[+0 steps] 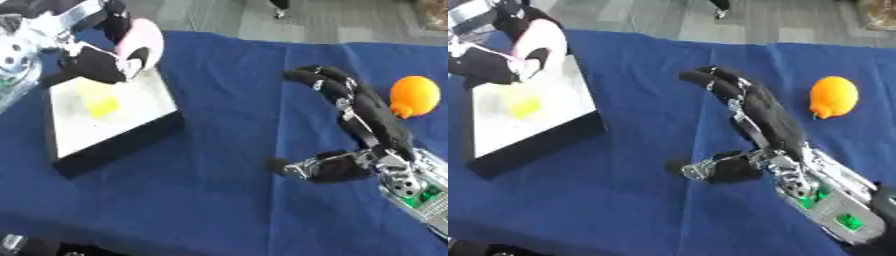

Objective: Pick up the objects with one hand, pass them to the other hand, and then place them into the box on the other side of the table.

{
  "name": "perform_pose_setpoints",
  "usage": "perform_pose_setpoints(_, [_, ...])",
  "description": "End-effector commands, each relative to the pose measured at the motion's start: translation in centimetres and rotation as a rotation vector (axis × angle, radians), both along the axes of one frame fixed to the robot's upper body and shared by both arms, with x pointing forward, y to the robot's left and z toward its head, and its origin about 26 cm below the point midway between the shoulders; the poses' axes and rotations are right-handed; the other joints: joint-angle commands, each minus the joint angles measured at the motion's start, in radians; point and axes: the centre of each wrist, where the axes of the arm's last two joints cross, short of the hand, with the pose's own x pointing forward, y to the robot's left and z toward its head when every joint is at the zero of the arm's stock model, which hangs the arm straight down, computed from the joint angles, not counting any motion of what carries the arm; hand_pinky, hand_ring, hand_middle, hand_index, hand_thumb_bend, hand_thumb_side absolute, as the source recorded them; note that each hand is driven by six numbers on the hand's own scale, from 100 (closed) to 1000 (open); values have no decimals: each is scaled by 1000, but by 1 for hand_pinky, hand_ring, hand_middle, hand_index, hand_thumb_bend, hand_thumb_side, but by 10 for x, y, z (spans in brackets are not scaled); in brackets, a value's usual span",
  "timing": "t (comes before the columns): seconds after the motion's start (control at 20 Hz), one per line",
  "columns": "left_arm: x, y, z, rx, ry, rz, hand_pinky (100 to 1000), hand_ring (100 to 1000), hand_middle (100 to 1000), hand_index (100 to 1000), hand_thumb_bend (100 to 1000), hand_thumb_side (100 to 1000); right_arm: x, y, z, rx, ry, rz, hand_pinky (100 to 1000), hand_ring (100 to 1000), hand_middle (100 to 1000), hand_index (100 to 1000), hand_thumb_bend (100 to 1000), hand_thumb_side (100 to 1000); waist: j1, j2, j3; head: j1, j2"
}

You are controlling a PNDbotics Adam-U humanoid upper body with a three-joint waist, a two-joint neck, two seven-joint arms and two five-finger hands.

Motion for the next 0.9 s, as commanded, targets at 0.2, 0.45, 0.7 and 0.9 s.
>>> perform_pose_setpoints(0.2, [27, 37, -3, -33, 18, 105, 720, 582, 426, 429, 100, 189, 0, -9, 7, -2, -62, -26, 837, 821, 767, 871, 689, 327, -27, 9, -11, 100, 1])
perform_pose_setpoints(0.45, [52, 56, -20, -73, 46, 152, 729, 600, 447, 485, 100, 223, -1, -9, 3, -9, -65, -40, 836, 816, 763, 866, 690, 322, -36, 12, -16, 130, 1])
perform_pose_setpoints(0.7, [71, 68, -36, -65, 43, 178, 745, 615, 483, 557, 100, 209, -2, -7, 2, -7, -74, -36, 837, 816, 763, 866, 691, 322, -43, 18, -21, 145, 1])
perform_pose_setpoints(0.9, [78, 74, -44, -28, 36, 213, 785, 674, 567, 678, 100, 217, -2, -8, 1, -9, -77, -44, 836, 815, 762, 865, 693, 317, -47, 21, -25, 149, 1])
